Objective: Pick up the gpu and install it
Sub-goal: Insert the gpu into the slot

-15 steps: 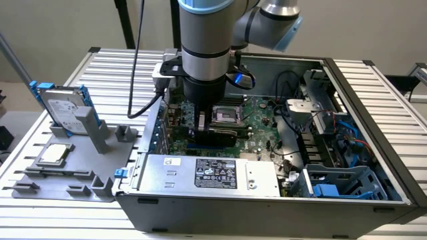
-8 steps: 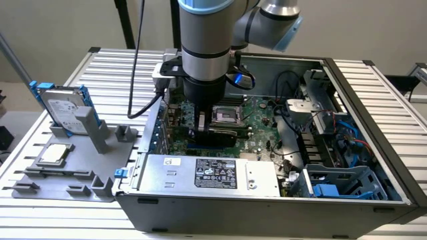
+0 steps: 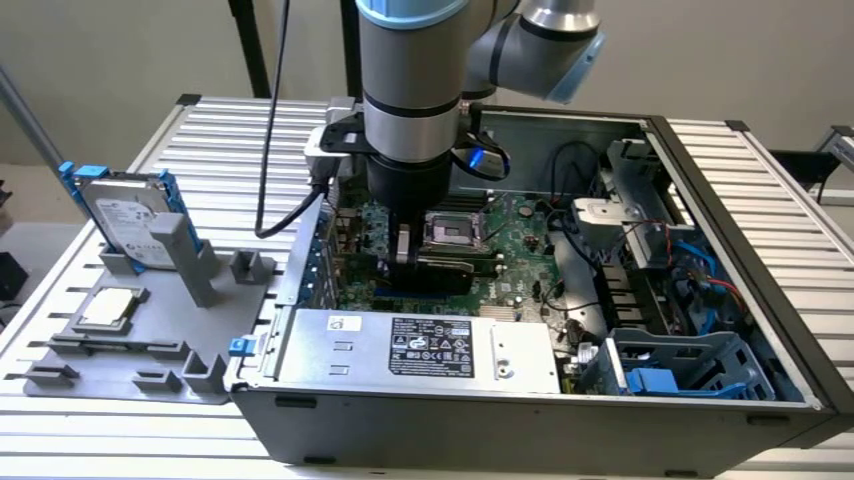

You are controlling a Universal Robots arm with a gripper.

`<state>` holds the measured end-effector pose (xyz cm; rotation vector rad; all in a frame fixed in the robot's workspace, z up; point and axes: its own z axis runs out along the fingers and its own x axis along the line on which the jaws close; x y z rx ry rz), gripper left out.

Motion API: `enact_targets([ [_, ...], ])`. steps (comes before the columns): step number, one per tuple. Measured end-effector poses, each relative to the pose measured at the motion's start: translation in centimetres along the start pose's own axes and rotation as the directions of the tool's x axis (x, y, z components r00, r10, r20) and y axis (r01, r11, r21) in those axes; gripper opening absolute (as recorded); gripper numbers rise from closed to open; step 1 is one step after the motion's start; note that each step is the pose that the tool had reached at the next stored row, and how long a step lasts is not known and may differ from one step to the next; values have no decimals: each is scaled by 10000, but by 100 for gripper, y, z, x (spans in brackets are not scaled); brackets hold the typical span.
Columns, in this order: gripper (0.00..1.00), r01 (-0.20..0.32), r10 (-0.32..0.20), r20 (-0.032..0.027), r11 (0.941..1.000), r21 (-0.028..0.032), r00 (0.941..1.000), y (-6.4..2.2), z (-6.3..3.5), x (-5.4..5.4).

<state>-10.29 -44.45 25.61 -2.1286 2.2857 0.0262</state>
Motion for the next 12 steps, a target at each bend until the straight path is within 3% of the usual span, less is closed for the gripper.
enact_targets([
  [12, 27, -1, 1, -22, 10000, -3, 10000, 1, 2, -11],
])
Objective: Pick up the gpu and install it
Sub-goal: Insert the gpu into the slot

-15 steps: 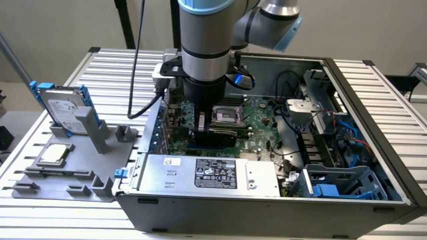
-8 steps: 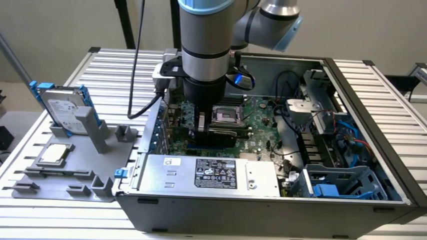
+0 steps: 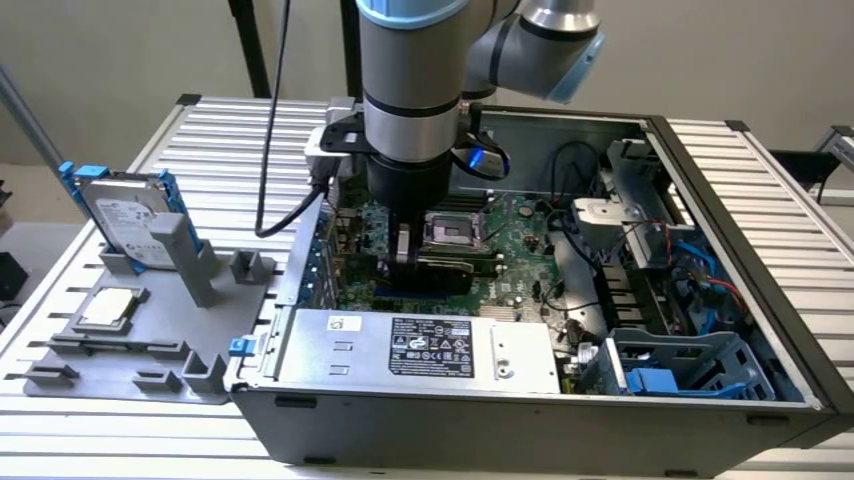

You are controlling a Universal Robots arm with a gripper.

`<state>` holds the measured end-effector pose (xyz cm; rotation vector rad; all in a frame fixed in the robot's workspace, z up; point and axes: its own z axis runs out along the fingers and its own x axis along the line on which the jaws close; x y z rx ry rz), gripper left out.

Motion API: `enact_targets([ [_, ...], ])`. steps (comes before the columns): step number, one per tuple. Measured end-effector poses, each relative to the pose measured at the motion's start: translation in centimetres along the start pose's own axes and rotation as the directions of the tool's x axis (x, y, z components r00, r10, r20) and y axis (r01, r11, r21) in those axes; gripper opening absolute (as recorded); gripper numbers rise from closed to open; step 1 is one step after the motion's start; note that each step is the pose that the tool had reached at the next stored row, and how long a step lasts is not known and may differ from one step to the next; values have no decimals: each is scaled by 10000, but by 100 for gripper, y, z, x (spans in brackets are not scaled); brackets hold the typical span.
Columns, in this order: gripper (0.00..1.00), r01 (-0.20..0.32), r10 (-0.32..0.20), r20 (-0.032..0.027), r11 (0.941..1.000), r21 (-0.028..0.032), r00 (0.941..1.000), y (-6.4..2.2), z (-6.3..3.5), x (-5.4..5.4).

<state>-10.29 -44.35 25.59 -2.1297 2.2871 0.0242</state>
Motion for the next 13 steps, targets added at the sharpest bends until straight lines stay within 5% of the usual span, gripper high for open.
enact_targets([
  [6, 27, 3, -3, 3, 10000, 1, 10000, 3, 0, -21],
  [13, 27, 2, -2, -74, 10000, 5, 10000, 5, -4, -20],
])
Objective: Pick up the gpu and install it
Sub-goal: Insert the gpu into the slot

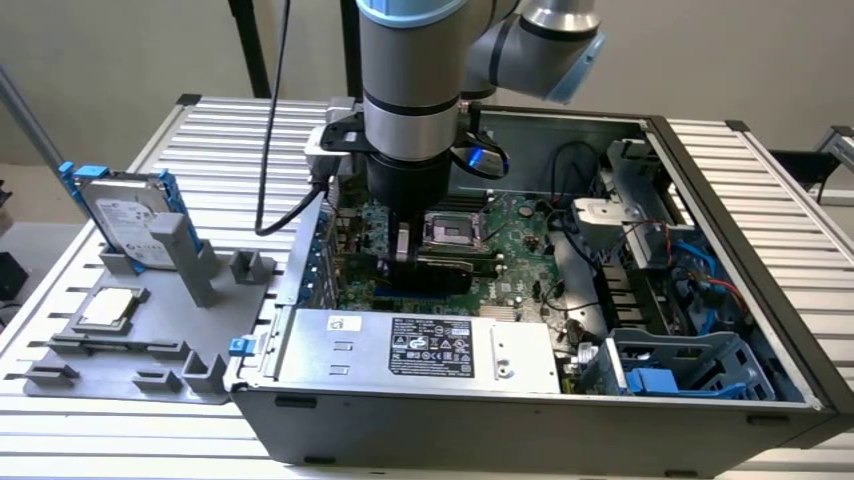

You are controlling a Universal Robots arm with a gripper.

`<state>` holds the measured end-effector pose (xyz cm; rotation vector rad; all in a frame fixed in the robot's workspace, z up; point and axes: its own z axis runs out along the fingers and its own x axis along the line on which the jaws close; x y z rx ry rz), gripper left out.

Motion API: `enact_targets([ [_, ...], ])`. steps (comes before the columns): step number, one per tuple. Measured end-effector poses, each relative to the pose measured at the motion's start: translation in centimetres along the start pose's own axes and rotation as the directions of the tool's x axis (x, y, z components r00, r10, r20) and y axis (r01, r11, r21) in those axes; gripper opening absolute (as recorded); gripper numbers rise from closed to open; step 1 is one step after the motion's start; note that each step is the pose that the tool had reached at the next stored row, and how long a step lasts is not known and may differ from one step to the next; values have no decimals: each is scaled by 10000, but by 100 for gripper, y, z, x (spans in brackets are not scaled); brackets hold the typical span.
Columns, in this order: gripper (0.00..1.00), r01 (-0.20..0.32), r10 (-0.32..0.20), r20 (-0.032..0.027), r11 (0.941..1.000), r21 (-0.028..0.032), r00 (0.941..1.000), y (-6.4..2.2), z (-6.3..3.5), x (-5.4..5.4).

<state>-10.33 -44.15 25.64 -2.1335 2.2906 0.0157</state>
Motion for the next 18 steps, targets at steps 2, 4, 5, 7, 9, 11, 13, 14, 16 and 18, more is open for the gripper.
enact_targets([
  [2, 27, 0, 0, -22, 10000, 2, 10000, 0, 0, 1],
  [4, 27, 0, 0, -35, 10000, 3, 10000, 0, 0, 2],
  [5, 27, 0, 0, -37, 10000, 2, 10000, 0, 1, 2],
  [7, 27, 1, -1, -38, 10000, 2, 10000, 0, 7, 2],
  [9, 27, 1, -1, -38, 10000, 2, 10000, 0, 14, 2],
  [11, 27, 1, -1, -37, 10000, 2, 10000, 0, 23, 3],
  [13, 27, 0, 0, -36, 10000, 2, 10000, 0, 31, 3],
  [14, 27, 0, 0, -38, 10000, 2, 10000, 0, 35, 3],
  [16, 27, 1, -1, -41, 10000, 2, 10000, 0, 41, 3],
  [18, 27, 1, -1, -42, 10000, 1, 10000, 0, 48, 3],
])
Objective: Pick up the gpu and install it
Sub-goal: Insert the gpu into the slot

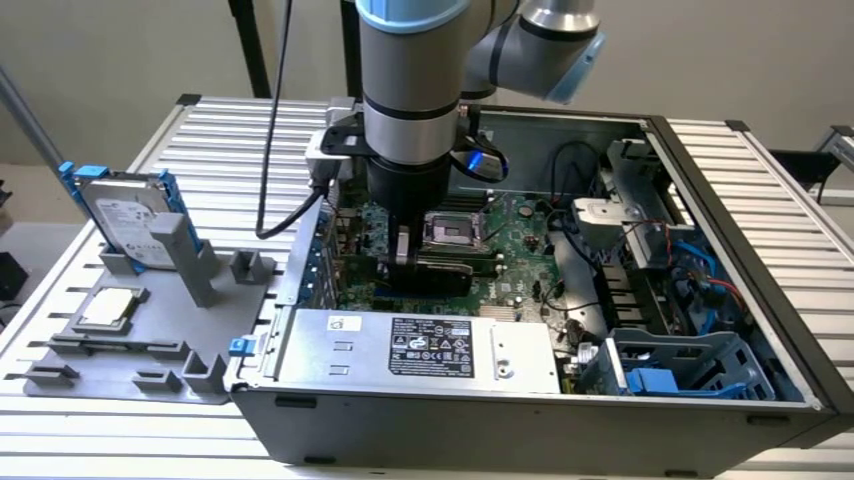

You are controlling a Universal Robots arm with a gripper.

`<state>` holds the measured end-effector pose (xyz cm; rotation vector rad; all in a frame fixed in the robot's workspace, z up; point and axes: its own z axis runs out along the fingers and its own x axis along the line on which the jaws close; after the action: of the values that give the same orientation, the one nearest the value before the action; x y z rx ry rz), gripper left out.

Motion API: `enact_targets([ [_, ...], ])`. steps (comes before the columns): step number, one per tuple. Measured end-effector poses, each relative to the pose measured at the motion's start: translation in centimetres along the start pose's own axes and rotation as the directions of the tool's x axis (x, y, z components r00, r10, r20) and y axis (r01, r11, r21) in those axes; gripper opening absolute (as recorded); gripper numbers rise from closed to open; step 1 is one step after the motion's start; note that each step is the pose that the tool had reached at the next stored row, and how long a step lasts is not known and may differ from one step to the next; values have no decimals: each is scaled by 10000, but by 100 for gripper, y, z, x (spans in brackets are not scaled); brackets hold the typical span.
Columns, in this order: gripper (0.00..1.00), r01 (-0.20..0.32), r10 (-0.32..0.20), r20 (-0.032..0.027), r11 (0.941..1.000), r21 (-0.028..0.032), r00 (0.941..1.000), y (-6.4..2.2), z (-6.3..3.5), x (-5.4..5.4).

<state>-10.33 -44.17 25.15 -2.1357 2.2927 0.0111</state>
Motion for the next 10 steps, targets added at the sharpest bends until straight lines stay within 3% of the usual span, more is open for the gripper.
enact_targets([
  [10, 27, 0, 0, -15, 10000, 3, 10000, 0, 24, -5],
])
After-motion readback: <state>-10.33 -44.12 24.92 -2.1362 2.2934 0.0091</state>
